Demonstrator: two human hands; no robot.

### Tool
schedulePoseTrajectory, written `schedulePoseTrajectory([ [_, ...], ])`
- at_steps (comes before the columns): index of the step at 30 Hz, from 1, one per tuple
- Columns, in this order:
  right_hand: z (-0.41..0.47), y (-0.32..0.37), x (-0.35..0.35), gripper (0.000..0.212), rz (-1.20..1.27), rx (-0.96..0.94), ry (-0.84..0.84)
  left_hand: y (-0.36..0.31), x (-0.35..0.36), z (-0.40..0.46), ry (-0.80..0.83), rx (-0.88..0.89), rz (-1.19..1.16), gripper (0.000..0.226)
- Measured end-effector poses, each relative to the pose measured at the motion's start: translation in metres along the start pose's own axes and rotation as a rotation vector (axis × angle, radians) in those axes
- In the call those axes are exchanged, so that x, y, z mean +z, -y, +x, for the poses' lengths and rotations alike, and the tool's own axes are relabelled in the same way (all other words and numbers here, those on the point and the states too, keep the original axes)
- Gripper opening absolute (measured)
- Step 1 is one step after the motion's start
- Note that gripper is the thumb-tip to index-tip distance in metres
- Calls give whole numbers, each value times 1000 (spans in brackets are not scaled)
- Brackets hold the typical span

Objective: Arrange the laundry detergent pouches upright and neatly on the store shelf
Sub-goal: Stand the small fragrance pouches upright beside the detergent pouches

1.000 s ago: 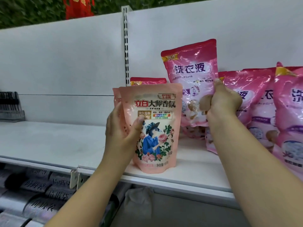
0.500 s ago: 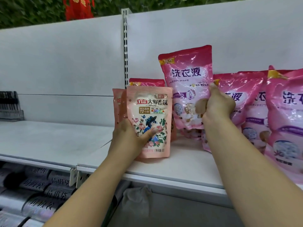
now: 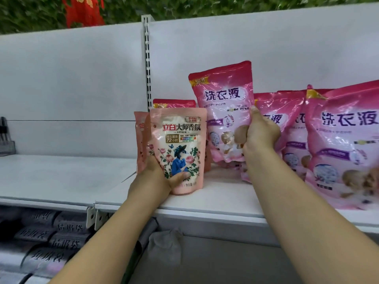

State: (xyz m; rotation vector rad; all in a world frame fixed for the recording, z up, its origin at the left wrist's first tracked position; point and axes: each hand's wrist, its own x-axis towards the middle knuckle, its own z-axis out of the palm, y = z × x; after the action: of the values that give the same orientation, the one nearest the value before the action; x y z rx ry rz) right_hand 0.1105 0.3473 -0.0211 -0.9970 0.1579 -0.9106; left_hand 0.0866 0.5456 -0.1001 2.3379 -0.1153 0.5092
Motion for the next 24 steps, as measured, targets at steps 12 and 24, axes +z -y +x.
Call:
schedulePoseTrajectory([
  [12, -46, 1, -68, 18, -97, 104, 57, -4, 0, -6, -29, -44, 53, 98],
  [24, -63, 0, -79, 29, -247, 193, 421, 2, -2, -5, -323, 251, -491, 82],
])
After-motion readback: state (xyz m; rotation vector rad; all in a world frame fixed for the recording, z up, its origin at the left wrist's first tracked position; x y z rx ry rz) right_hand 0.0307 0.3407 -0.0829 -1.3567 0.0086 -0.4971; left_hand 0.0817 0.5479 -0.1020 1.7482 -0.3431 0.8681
